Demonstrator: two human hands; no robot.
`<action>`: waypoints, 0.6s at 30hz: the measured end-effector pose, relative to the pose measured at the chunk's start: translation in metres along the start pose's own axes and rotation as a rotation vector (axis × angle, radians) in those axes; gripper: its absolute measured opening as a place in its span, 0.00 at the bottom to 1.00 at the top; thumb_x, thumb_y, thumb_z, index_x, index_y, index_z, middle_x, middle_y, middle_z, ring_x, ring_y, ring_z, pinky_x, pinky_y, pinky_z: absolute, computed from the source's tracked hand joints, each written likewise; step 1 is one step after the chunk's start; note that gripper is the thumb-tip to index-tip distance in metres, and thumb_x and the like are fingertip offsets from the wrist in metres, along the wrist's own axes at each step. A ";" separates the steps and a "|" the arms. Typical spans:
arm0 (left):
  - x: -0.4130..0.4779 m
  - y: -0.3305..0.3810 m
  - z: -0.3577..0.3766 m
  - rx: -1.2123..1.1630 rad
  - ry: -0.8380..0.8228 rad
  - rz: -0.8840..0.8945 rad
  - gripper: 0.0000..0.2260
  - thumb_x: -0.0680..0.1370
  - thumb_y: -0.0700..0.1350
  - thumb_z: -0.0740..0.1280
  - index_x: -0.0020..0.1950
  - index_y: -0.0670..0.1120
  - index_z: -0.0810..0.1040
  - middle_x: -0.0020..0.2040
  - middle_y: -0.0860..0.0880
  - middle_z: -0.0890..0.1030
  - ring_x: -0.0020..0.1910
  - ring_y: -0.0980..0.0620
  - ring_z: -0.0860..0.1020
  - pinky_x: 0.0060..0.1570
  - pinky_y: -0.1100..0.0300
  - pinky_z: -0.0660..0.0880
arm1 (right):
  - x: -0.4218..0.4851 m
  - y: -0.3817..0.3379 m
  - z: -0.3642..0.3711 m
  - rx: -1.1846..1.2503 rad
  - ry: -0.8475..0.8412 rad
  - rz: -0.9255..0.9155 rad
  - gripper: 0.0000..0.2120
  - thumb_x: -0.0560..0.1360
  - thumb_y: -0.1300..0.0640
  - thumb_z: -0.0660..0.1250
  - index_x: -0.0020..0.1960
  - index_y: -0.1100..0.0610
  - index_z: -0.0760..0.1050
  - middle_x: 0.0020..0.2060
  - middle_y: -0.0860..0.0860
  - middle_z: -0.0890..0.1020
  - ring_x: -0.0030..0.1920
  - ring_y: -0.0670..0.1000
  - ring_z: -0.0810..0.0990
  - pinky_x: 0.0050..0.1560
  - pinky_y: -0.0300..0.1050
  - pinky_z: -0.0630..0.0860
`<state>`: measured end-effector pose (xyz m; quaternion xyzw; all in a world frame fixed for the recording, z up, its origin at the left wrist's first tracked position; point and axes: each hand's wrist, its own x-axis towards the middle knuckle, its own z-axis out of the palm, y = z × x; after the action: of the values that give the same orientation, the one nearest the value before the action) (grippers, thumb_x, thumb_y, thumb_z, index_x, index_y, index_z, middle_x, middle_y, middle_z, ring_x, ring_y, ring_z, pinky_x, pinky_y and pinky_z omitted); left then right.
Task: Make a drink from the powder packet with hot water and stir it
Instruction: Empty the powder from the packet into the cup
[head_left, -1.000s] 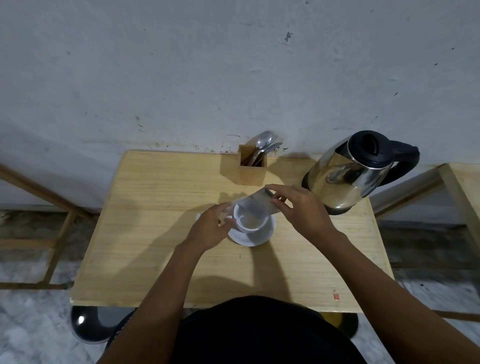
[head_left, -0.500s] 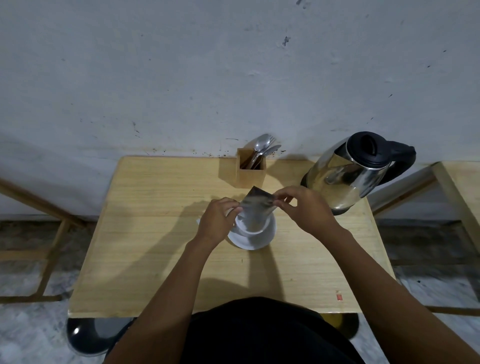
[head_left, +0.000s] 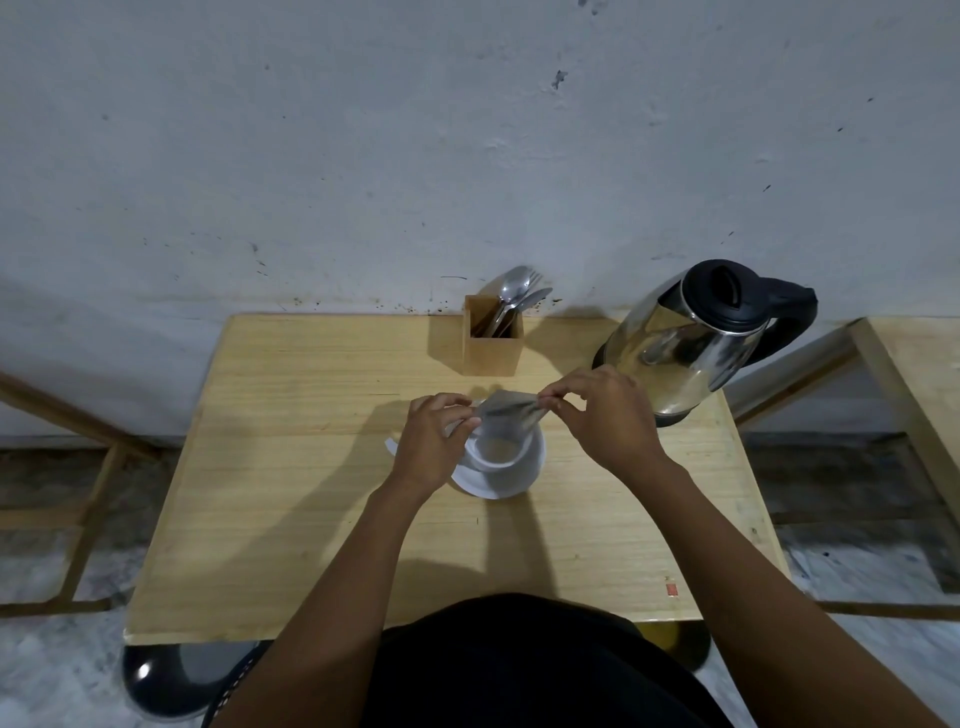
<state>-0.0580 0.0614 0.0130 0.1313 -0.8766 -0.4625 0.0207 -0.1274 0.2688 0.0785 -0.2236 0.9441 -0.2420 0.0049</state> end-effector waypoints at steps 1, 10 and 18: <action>-0.001 0.000 0.000 -0.002 -0.003 -0.002 0.07 0.76 0.45 0.67 0.51 0.46 0.84 0.58 0.50 0.80 0.62 0.49 0.67 0.58 0.62 0.61 | 0.000 0.000 0.000 0.001 -0.006 0.007 0.03 0.75 0.47 0.70 0.46 0.42 0.83 0.45 0.39 0.83 0.44 0.41 0.69 0.51 0.46 0.63; -0.006 0.000 -0.002 -0.084 -0.034 -0.060 0.08 0.76 0.48 0.67 0.52 0.49 0.82 0.64 0.57 0.71 0.63 0.56 0.60 0.62 0.59 0.59 | 0.003 -0.007 -0.003 -0.086 -0.035 -0.058 0.04 0.75 0.46 0.69 0.45 0.42 0.83 0.45 0.39 0.83 0.51 0.47 0.75 0.53 0.48 0.64; -0.004 0.001 -0.002 -0.024 0.023 -0.026 0.07 0.76 0.46 0.68 0.49 0.46 0.84 0.62 0.52 0.78 0.63 0.50 0.65 0.59 0.63 0.60 | 0.006 -0.015 -0.001 -0.138 -0.013 -0.115 0.05 0.75 0.47 0.69 0.45 0.43 0.84 0.44 0.40 0.84 0.50 0.48 0.77 0.53 0.50 0.64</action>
<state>-0.0539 0.0615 0.0147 0.1476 -0.8690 -0.4716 0.0262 -0.1264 0.2553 0.0867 -0.2791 0.9441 -0.1747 -0.0183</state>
